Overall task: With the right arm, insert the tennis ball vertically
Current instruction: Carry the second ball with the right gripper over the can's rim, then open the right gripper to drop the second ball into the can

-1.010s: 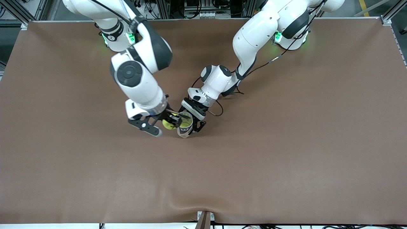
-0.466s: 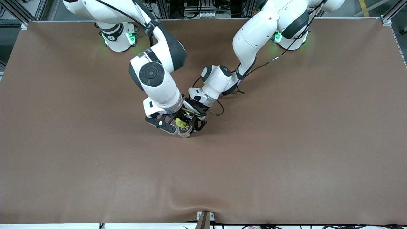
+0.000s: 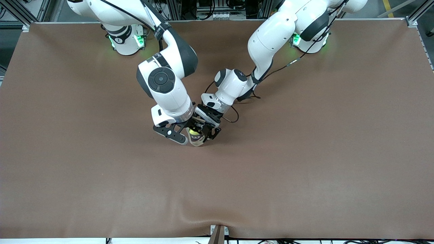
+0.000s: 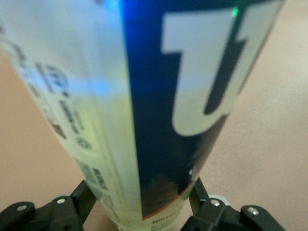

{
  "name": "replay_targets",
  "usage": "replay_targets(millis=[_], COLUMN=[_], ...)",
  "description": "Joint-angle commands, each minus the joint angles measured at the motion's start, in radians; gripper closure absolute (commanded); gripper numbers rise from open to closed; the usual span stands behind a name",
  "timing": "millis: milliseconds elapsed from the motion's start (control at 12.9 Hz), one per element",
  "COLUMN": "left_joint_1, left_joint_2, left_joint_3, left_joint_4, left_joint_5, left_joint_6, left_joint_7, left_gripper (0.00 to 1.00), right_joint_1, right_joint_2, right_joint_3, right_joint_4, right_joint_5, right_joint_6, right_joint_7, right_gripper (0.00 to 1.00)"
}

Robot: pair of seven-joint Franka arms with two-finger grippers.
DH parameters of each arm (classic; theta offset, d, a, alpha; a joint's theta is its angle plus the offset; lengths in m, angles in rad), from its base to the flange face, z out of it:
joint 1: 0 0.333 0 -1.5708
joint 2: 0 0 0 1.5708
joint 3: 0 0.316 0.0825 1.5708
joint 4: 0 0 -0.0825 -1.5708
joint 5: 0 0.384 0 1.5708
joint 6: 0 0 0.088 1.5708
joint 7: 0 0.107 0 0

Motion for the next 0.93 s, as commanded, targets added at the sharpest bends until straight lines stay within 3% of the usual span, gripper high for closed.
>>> replay_targets(millis=[0,311,544,855], left_joint_1=[-0.003,-0.007,-0.021,-0.021], left_joint_2=[-0.004,-0.002,-0.002,0.010], left_joint_3=[0.009,0.009,0.008,0.014], left_joint_4=[0.020,0.065,0.066,0.066], left_joint_5=[-0.026,-0.030,-0.041,-0.031], left_joint_6=[-0.006,-0.020,-0.018,-0.018], left_joint_7=[0.000,0.004,0.001,0.010], left_gripper=[0.18,0.18,0.18,0.17], right_joint_1=[-0.011,-0.116,-0.248,-0.426], right_joint_2=[0.001,-0.082,-0.156,-0.236], right_joint_3=[-0.001,-0.002,-0.002,-0.007], right_joint_4=[0.027,0.027,0.027,0.027], right_joint_5=[-0.013,-0.013,-0.015,-0.016], right_joint_6=[-0.013,-0.186,-0.350,-0.463], right_joint_7=[-0.004,-0.254,-0.526,-0.849], right_gripper=[0.00,0.00,0.00,0.00])
